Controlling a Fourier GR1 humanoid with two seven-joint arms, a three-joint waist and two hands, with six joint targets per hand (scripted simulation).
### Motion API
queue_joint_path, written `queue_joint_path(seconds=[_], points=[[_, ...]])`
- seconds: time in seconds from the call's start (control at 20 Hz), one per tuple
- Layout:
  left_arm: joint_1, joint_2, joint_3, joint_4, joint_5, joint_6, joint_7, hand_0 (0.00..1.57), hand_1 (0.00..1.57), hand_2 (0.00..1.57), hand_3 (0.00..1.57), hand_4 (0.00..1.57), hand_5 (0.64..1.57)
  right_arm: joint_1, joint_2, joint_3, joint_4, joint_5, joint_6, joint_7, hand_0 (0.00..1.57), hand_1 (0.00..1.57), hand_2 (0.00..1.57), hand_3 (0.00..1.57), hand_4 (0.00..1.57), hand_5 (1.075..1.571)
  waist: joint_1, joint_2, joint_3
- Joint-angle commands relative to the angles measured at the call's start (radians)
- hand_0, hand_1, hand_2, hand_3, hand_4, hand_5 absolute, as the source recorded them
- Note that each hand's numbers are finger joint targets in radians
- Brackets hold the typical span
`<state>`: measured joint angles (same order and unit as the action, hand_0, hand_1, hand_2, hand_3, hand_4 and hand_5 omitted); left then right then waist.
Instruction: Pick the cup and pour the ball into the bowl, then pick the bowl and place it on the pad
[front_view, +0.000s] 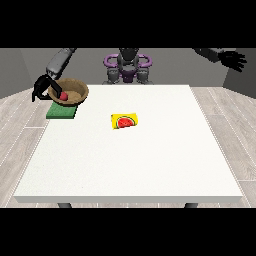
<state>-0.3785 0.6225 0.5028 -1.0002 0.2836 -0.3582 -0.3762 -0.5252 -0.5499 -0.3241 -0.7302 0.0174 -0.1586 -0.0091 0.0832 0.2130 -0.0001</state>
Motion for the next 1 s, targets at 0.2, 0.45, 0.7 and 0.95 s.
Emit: queue_joint_path(seconds=[0.2, 0.45, 0.7, 0.95], points=[[0.009, 0.022, 0.026, 0.030, 0.010, -0.041, -0.104, 0.00, 0.00, 0.00, 0.00, 1.19, 1.557, -0.043, -0.137, -0.096, 0.078, -0.018, -0.041, -0.025, 1.55, 1.55, 1.57, 1.04, 0.00, 1.560, 0.008, 0.096, 0.0007], [-0.011, 0.062, 0.020, 0.014, 0.030, -0.043, -0.009, 0.00, 0.00, 0.00, 0.00, 1.17, 1.549, -0.055, -0.068, -0.050, 0.153, -0.011, 0.002, 0.007, 0.42, 0.42, 0.56, 0.92, 0.00, 1.518, 0.019, 0.026, 0.0007], [-0.001, 0.038, -0.014, 0.033, 0.014, -0.053, -0.004, 0.00, 0.00, 0.00, 0.00, 1.16, 1.547, -0.097, -0.051, -0.036, 0.144, -0.012, -0.004, 0.049, 0.00, 0.00, 0.14, 0.09, 0.00, 1.370, 0.014, -0.024, 0.0001], [0.024, -0.149, -0.164, -0.170, -0.019, 0.068, 0.182, 0.00, 0.00, 0.00, 0.00, 0.90, 1.559, -0.082, -0.127, -0.022, 0.208, 0.003, 0.097, 0.106, 0.00, 0.00, 0.00, 0.00, 0.00, 1.356, 0.022, -0.207, 0.0015]])
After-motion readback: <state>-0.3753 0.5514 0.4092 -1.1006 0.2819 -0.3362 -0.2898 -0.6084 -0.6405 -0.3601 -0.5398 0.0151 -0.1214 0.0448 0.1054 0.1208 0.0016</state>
